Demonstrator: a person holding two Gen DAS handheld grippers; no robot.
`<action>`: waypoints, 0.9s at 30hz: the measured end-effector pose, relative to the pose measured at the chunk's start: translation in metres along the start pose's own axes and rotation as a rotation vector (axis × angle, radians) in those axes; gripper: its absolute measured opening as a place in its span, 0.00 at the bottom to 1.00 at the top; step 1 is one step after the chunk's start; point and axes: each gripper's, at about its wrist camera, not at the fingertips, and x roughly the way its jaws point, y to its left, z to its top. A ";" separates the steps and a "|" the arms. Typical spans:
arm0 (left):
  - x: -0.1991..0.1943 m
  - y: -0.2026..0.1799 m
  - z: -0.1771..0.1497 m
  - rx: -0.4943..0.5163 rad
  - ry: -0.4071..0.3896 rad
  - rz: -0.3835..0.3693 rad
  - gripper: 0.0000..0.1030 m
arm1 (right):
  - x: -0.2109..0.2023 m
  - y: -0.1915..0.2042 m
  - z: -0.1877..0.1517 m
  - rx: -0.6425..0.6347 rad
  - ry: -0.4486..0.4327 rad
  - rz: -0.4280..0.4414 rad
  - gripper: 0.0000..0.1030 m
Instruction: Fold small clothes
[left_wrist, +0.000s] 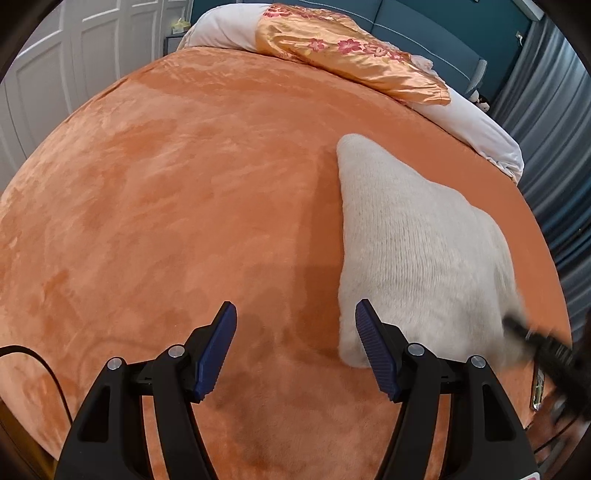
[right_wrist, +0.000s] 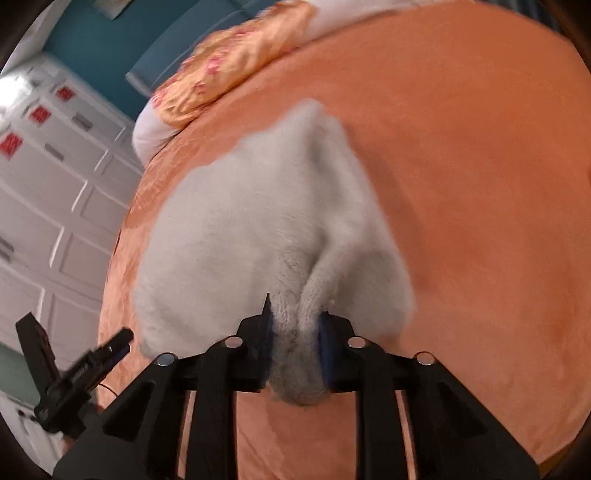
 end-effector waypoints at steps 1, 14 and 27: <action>-0.003 0.002 0.000 -0.002 -0.005 -0.001 0.63 | -0.015 0.026 0.014 -0.091 -0.064 0.022 0.15; -0.013 -0.009 0.019 -0.006 -0.051 -0.093 0.63 | 0.029 -0.053 0.008 0.062 -0.001 -0.109 0.12; 0.011 -0.075 0.033 0.073 -0.031 -0.143 0.63 | -0.009 -0.052 -0.018 0.082 -0.127 -0.071 0.12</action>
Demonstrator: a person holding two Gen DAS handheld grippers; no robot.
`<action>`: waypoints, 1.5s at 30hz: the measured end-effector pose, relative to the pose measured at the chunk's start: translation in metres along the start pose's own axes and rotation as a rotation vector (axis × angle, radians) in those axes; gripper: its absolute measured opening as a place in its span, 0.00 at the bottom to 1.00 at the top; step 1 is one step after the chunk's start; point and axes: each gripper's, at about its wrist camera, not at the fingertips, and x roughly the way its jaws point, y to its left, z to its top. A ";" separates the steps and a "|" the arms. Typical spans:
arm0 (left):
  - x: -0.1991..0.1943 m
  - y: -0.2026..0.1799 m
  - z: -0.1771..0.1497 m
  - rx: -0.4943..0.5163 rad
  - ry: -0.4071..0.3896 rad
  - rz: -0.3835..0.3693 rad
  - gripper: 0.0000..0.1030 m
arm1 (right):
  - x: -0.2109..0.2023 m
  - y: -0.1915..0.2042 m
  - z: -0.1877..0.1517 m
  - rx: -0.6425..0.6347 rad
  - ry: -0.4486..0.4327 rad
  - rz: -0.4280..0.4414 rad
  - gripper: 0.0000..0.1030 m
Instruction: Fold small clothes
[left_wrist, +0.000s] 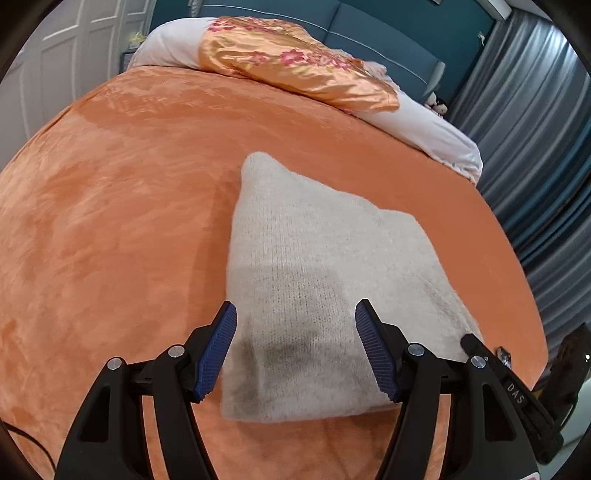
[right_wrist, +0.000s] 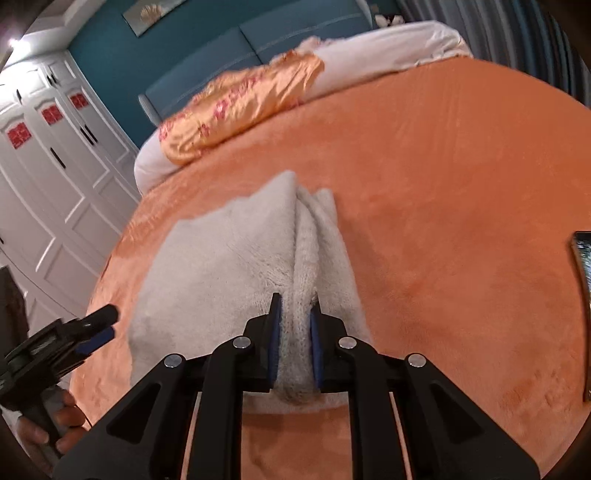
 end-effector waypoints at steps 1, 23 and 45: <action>0.008 -0.003 -0.003 0.019 0.015 0.018 0.63 | 0.014 -0.001 -0.004 -0.010 0.037 -0.023 0.12; 0.032 0.002 -0.015 0.054 0.062 0.095 0.74 | 0.039 0.026 0.065 -0.047 -0.038 0.124 0.07; 0.022 0.006 -0.038 0.067 0.082 0.154 0.72 | -0.011 0.002 -0.029 -0.085 0.100 -0.035 0.29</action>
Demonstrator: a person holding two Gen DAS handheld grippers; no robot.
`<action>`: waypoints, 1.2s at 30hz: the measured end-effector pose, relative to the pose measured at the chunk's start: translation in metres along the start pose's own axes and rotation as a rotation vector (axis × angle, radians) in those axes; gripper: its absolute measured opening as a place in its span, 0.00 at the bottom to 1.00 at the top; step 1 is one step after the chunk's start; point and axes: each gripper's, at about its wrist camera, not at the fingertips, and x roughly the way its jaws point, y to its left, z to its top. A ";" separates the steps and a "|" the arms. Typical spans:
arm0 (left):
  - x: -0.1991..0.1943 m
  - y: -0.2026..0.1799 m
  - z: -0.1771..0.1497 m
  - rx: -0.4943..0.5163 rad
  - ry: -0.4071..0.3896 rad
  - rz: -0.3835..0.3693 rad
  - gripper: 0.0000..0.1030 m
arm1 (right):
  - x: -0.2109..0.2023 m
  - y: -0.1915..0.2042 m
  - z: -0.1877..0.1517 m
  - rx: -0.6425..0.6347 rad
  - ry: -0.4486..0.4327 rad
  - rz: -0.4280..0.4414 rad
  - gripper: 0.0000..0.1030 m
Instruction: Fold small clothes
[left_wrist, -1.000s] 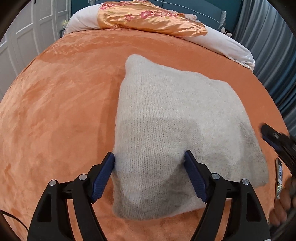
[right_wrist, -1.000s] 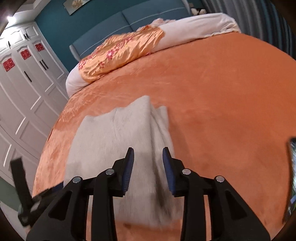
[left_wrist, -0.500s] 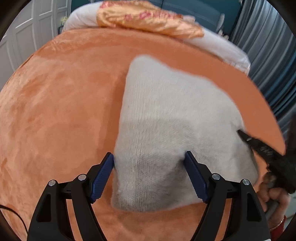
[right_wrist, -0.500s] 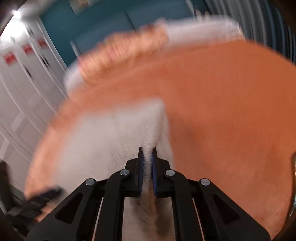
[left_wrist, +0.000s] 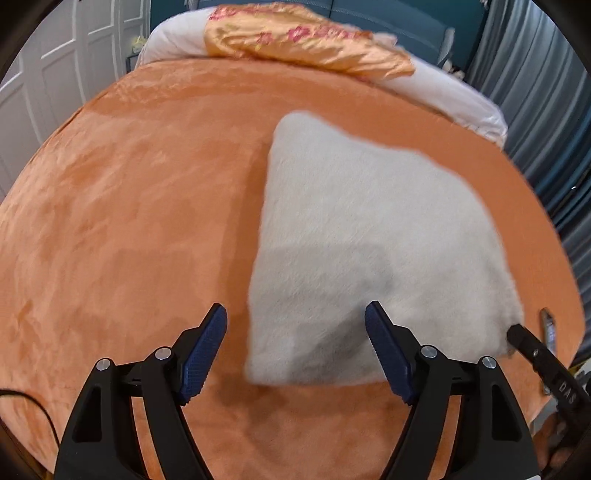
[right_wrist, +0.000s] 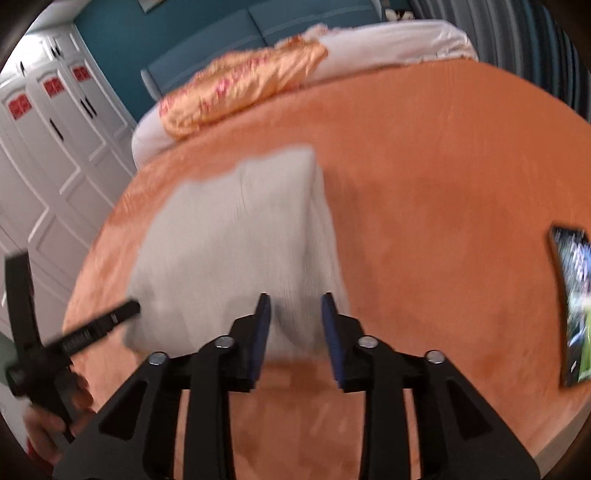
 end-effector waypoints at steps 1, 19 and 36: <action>0.007 0.002 -0.002 -0.005 0.023 0.000 0.73 | 0.004 0.000 -0.002 -0.010 0.005 -0.010 0.17; 0.006 -0.001 -0.010 -0.001 0.050 0.028 0.74 | -0.009 0.017 0.004 -0.113 -0.069 -0.161 0.13; -0.014 0.006 -0.004 -0.048 0.031 -0.055 0.76 | -0.010 0.015 0.015 -0.119 -0.053 -0.153 0.21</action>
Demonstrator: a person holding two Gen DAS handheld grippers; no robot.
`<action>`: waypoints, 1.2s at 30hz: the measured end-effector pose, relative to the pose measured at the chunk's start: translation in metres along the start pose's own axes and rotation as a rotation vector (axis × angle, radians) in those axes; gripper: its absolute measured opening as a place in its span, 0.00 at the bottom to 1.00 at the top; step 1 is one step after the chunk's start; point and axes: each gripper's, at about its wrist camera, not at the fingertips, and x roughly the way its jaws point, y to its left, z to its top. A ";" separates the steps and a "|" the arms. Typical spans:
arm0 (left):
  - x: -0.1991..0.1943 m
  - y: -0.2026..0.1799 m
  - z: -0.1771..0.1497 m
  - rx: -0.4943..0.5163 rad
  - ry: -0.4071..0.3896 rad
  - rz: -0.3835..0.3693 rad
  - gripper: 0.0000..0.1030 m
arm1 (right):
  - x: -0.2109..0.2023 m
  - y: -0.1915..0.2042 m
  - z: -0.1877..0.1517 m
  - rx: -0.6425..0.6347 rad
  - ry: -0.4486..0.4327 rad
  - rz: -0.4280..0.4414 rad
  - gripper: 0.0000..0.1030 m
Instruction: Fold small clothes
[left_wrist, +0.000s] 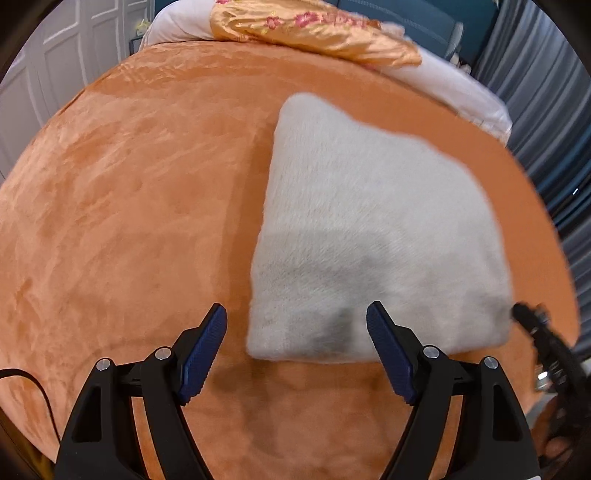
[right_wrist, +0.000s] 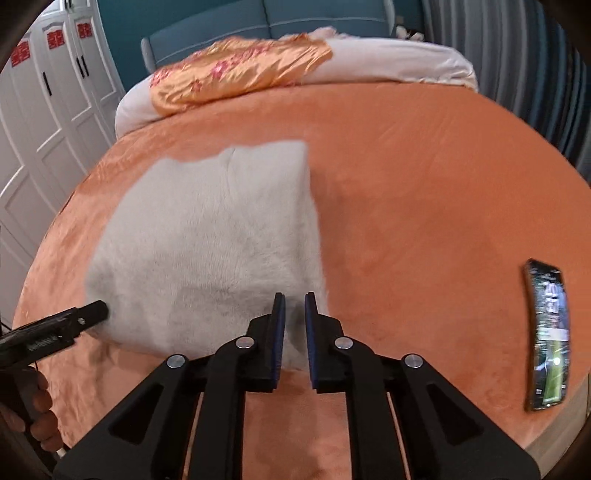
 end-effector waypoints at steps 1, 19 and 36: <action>-0.004 0.001 0.003 -0.019 -0.007 -0.035 0.79 | -0.002 -0.004 0.000 0.015 -0.002 0.012 0.36; 0.037 -0.018 0.034 -0.023 -0.019 0.016 0.90 | 0.076 -0.006 0.017 0.090 0.120 0.172 0.60; 0.062 0.010 0.042 -0.095 0.041 -0.161 0.95 | 0.100 -0.010 0.025 0.123 0.154 0.289 0.67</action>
